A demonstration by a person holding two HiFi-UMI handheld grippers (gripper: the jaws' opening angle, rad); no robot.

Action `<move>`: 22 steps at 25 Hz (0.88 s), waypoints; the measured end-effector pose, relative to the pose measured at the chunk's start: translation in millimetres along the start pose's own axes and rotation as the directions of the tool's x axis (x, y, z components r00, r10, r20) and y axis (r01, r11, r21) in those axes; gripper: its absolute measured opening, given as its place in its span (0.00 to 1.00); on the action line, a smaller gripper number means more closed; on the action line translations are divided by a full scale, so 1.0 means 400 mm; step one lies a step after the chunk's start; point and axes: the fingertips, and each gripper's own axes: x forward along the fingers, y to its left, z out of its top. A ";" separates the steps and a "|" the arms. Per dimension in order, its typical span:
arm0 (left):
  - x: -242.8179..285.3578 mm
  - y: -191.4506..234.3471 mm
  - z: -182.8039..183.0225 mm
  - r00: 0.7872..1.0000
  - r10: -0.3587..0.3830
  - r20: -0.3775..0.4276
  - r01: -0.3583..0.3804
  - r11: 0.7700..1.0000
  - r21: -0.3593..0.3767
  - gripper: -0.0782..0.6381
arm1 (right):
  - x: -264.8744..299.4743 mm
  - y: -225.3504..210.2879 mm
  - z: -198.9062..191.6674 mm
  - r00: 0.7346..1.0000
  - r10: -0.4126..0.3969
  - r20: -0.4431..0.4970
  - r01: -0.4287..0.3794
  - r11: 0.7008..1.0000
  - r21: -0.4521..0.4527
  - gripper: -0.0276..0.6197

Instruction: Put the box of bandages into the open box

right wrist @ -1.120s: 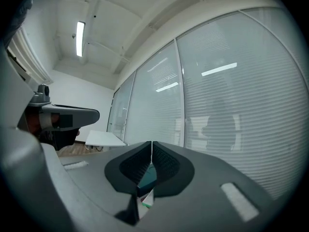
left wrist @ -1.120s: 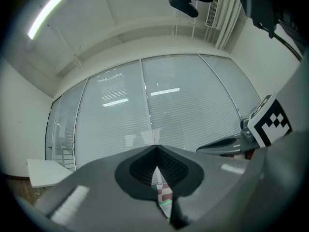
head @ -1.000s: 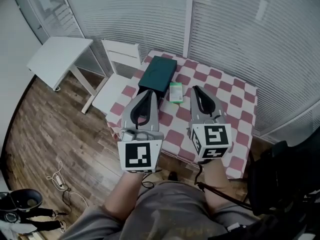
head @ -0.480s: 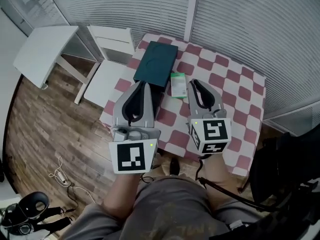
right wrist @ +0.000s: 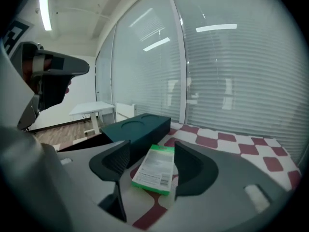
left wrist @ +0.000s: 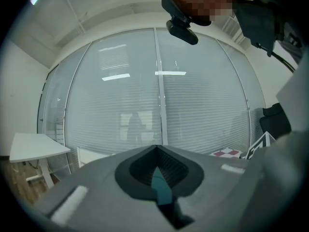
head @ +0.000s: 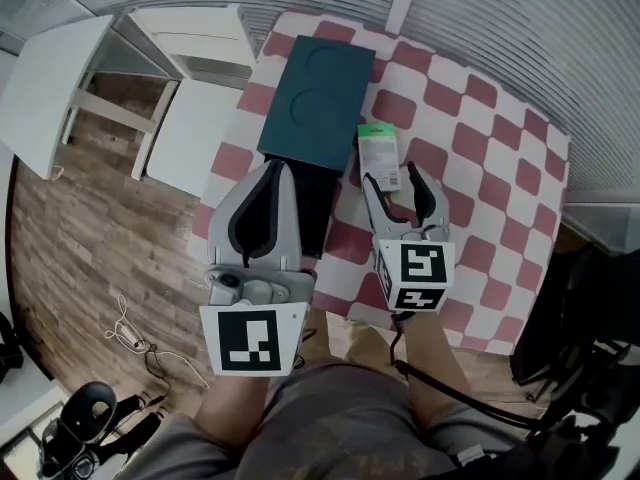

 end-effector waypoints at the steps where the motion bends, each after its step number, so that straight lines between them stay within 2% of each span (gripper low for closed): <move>1: 0.013 0.008 -0.020 1.000 -0.004 -0.014 0.004 1.000 -0.007 0.11 | 0.017 -0.002 -0.024 1.000 -0.015 -0.026 0.016 1.000 0.004 0.55; 3: 0.037 0.022 -0.054 1.000 -0.010 -0.029 0.009 1.000 -0.021 0.11 | 0.046 -0.008 -0.069 0.996 -0.043 -0.075 0.044 0.999 0.011 0.62; 5: 0.057 0.032 -0.082 0.999 -0.017 -0.038 0.015 0.999 -0.033 0.11 | 0.070 -0.011 -0.106 0.991 -0.056 -0.120 0.059 0.998 0.022 0.64; 11: 0.094 0.052 -0.141 0.996 -0.039 -0.076 0.034 0.998 -0.061 0.11 | 0.112 -0.005 -0.177 0.970 -0.076 -0.229 0.081 0.997 0.013 0.67; 15: 0.101 0.065 -0.141 0.997 -0.034 -0.072 0.029 0.997 -0.066 0.11 | 0.115 -0.006 -0.185 0.961 -0.080 -0.266 0.084 0.996 0.004 0.64; 18: 0.090 0.064 -0.124 0.998 -0.029 -0.056 0.026 0.998 -0.058 0.11 | 0.102 -0.019 -0.175 0.961 -0.078 -0.266 0.090 0.995 0.033 0.64; 22: 0.063 0.056 -0.079 1.000 -0.010 -0.019 0.009 0.999 -0.042 0.11 | 0.067 -0.032 -0.113 0.976 -0.082 -0.201 0.091 0.995 0.034 0.63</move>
